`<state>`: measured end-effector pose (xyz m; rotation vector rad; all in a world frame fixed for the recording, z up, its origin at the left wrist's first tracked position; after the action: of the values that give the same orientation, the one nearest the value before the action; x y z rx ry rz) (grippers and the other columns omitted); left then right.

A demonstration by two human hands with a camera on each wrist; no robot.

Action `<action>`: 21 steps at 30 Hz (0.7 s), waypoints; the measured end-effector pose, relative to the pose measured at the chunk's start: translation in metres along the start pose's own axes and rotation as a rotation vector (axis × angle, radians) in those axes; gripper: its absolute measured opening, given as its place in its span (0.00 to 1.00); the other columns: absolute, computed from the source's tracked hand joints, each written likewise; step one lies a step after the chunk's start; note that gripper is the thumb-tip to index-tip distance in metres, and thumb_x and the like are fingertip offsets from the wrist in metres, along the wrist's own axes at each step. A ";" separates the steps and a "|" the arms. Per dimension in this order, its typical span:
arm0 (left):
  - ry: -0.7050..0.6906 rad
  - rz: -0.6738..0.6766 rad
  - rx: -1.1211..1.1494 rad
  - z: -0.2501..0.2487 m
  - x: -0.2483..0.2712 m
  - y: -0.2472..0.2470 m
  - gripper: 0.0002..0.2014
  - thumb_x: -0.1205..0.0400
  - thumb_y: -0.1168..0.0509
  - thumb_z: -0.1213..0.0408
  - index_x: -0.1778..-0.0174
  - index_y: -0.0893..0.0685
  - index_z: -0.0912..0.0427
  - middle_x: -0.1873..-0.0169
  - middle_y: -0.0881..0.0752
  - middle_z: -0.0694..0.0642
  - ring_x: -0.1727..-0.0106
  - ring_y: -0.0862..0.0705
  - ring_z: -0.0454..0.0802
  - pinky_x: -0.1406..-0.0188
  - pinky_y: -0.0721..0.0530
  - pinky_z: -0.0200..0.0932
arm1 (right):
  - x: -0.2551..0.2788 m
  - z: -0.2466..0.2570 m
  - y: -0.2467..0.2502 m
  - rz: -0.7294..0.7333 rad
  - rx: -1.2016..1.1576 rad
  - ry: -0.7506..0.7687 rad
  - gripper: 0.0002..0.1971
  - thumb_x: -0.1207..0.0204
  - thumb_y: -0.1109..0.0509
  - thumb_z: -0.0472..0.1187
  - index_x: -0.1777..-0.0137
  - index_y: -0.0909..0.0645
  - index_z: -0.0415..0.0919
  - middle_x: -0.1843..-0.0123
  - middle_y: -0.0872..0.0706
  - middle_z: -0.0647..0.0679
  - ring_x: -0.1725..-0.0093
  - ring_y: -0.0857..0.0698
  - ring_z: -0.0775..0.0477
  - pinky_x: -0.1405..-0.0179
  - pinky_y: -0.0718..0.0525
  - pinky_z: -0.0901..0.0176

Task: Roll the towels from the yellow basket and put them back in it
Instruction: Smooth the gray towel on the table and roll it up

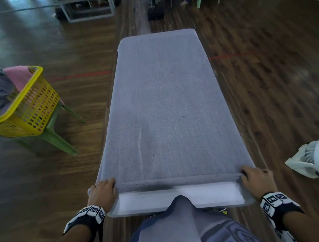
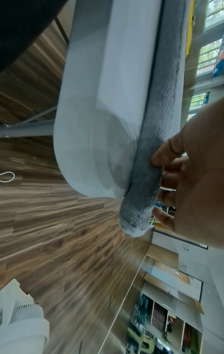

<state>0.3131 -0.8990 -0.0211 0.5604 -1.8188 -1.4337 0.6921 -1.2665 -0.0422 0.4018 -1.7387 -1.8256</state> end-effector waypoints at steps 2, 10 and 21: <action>0.024 -0.054 0.003 0.002 -0.002 0.005 0.07 0.24 0.34 0.63 0.51 0.21 0.54 0.56 0.18 0.54 0.53 0.19 0.59 0.52 0.26 0.56 | -0.004 -0.004 0.006 -0.086 -0.071 -0.005 0.11 0.28 0.30 0.37 0.46 0.20 0.49 0.50 0.15 0.50 0.49 0.15 0.42 0.43 0.28 0.42; -0.126 -0.071 0.058 -0.010 -0.004 -0.002 0.20 0.44 0.25 0.77 0.61 0.22 0.59 0.65 0.21 0.57 0.67 0.22 0.58 0.67 0.22 0.52 | -0.005 0.024 -0.007 -0.059 -0.130 0.272 0.16 0.45 0.24 0.34 0.56 0.20 0.40 0.58 0.19 0.44 0.58 0.20 0.38 0.60 0.19 0.46; -0.007 -0.056 0.062 -0.006 -0.030 0.018 0.09 0.24 0.33 0.66 0.48 0.18 0.57 0.56 0.15 0.56 0.56 0.16 0.59 0.57 0.23 0.54 | -0.031 0.014 0.007 -0.066 -0.085 0.065 0.11 0.30 0.28 0.36 0.48 0.18 0.48 0.55 0.14 0.50 0.53 0.16 0.42 0.48 0.29 0.45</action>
<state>0.3380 -0.8760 -0.0119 0.6435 -1.8714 -1.4218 0.7099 -1.2370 -0.0396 0.4838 -1.6156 -1.9042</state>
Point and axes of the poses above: each hand's wrist, its own x-axis away from the middle knuckle, its own y-axis out of the back of the hand, z = x × y, the point moved 6 cm from there along -x, towards the middle knuckle
